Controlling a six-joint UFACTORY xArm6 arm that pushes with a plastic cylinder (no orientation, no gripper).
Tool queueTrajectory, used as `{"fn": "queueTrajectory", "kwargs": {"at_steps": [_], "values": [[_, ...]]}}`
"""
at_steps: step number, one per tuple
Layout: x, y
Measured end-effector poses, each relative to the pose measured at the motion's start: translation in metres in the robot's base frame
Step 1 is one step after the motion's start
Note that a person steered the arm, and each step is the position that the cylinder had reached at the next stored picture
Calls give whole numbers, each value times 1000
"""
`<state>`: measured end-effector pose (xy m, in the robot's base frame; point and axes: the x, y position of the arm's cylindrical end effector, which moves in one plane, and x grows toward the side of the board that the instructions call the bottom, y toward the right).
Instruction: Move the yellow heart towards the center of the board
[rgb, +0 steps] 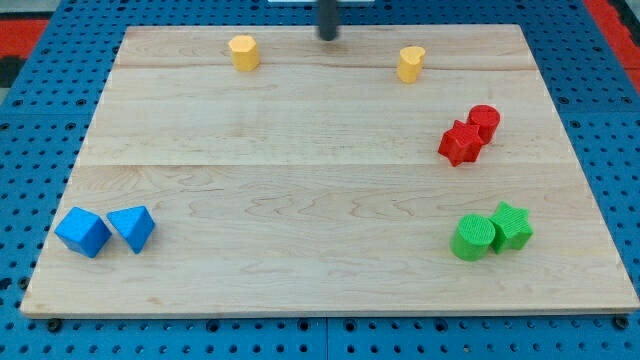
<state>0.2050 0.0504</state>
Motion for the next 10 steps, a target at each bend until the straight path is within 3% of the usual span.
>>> {"fn": "queueTrajectory", "kwargs": {"at_steps": [1, 2, 3, 4, 5, 6, 7, 8, 9, 10], "values": [[20, 51], [31, 38], [72, -15], [29, -16], [6, 50], [15, 79], [52, 31], [74, 27], [26, 35], [33, 99]]}}
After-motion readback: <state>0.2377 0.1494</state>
